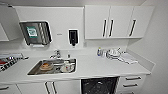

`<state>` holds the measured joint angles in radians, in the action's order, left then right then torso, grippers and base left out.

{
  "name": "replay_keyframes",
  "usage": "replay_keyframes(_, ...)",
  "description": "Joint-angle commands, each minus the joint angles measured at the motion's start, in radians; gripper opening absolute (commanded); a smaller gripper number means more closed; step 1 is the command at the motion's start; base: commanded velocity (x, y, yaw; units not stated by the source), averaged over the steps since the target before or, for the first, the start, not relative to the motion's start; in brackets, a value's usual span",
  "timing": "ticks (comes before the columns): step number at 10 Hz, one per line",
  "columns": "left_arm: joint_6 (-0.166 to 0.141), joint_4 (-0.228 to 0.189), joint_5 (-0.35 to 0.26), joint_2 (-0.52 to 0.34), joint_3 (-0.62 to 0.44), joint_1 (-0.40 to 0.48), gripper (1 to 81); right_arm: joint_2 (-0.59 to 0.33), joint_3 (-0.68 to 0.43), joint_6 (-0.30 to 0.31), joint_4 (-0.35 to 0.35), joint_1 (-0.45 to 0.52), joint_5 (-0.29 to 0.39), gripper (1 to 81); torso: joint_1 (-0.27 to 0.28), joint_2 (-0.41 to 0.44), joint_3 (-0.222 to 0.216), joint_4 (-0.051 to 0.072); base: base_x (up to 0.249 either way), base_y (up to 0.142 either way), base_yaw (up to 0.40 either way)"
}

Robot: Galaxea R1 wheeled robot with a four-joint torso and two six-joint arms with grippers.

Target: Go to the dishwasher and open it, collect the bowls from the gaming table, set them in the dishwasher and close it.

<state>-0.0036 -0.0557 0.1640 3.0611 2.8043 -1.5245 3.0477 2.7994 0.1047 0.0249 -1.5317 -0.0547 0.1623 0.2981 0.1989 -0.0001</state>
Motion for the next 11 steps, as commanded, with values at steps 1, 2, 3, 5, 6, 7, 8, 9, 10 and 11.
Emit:
replay_keyframes(1,0.004,0.004,-0.046,0.003,0.005,0.043,81.1,0.006,0.0,-0.005,0.006,0.041,0.055,81.1,-0.063,-0.097,-0.067,0.0,0.0,0.0,0.0)
replay_keyframes(2,0.004,0.004,-0.046,0.004,0.005,0.042,81.1,0.004,0.0,-0.004,0.006,0.04,0.055,81.1,-0.084,-0.132,-0.075,0.0,0.0,0.0,0.0)
replay_keyframes(3,0.004,0.004,-0.046,0.004,0.005,0.042,81.1,0.004,0.0,-0.005,0.006,0.04,0.055,81.1,-0.103,-0.161,-0.096,0.0,0.0,0.0,0.0)
replay_keyframes(5,0.004,0.004,-0.046,0.004,0.008,0.042,81.1,0.006,0.0,-0.005,0.006,0.04,0.055,81.1,-0.145,-0.227,-0.147,0.0,0.0,0.0,0.0)
replay_keyframes(6,0.004,0.004,-0.046,0.004,0.008,0.042,81.1,0.006,0.0,-0.004,0.006,0.038,0.053,81.1,-0.162,-0.264,-0.177,0.0,0.0,0.0,0.0)
replay_keyframes(7,0.004,0.004,-0.046,0.004,0.008,0.042,81.1,0.006,0.0,-0.005,0.006,0.04,0.055,81.1,-0.162,-0.298,-0.213,0.0,0.0,0.0,0.0)
replay_keyframes(8,0.004,0.004,-0.046,0.006,0.008,0.042,81.1,0.006,0.0,-0.005,0.006,0.038,0.055,81.1,-0.141,-0.235,-0.244,0.0,0.0,0.0,0.0)
replay_keyframes(9,0.004,0.004,-0.046,0.007,0.008,0.042,81.1,0.006,0.0,-0.003,0.006,0.04,0.055,81.1,-0.146,-0.252,-0.273,0.0,0.0,0.0,0.0)
replay_keyframes(10,0.004,0.004,-0.046,0.009,0.008,0.042,81.1,0.006,0.001,-0.003,0.007,0.041,0.055,81.1,-0.149,-0.261,-0.3,0.0,0.0,0.0,0.0)
replay_keyframes(11,0.004,0.004,-0.046,0.009,0.008,0.042,81.1,0.006,0.001,-0.003,0.007,0.041,0.055,81.1,-0.151,-0.267,-0.321,0.0,0.0,0.0,0.0)
